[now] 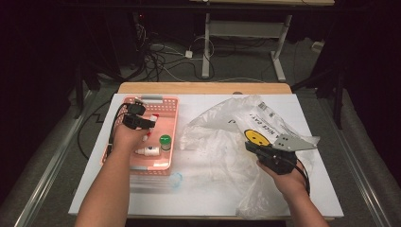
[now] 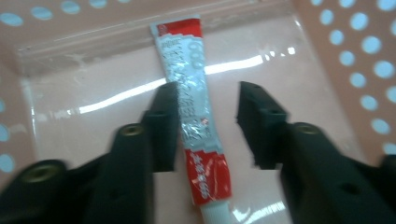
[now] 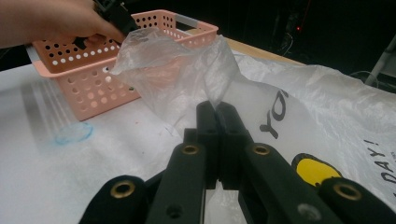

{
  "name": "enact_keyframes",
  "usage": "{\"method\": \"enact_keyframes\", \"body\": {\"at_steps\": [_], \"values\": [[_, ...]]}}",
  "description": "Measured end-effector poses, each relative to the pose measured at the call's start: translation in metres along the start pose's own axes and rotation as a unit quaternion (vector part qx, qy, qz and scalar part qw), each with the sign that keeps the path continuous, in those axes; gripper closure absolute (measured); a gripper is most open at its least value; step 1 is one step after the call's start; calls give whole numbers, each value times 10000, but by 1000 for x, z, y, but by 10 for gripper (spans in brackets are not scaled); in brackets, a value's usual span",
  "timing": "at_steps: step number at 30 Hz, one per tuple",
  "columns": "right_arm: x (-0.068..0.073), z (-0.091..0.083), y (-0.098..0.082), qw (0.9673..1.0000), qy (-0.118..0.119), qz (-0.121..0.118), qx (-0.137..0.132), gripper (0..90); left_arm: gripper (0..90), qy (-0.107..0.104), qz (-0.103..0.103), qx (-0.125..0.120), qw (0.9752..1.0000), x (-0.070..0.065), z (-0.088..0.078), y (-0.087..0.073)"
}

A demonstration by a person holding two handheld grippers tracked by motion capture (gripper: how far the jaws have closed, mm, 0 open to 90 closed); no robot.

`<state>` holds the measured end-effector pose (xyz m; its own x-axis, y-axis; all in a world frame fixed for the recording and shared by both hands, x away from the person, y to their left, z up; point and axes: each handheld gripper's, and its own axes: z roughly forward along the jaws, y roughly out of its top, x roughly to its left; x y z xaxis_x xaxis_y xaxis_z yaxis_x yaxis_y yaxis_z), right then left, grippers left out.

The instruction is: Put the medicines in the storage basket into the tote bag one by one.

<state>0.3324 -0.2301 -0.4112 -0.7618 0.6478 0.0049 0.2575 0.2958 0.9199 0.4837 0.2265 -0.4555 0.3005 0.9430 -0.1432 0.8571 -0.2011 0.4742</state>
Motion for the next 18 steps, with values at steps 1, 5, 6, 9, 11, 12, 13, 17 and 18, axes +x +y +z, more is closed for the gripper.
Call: {"method": "enact_keyframes", "body": {"at_steps": [1,5,6,9,11,12,13,17,18], "values": [[0,0,0,10000,-1,9,1,900,481,6,-60,-31,10000,1,1,0],[-1,0,-1,10000,-5,44,0,900,449,76,-70,153,9998,3,5,1],[-2,0,-1,10000,4,48,-5,900,449,91,-59,171,9998,3,5,1],[-1,1,-1,10000,6,37,7,900,450,136,-24,287,9995,5,6,1],[-1,1,-2,10000,8,56,17,900,450,131,-20,320,9994,4,7,1],[-1,1,-2,10000,13,33,10,900,450,131,-11,333,9994,4,8,1],[-1,1,-2,10000,12,35,11,900,451,141,3,366,9992,3,9,1],[-1,1,-2,10000,10,39,5,900,460,207,111,536,9983,0,13,1],[-1,1,-2,10000,10,37,7,900,461,206,114,553,9982,-1,14,1]]}}
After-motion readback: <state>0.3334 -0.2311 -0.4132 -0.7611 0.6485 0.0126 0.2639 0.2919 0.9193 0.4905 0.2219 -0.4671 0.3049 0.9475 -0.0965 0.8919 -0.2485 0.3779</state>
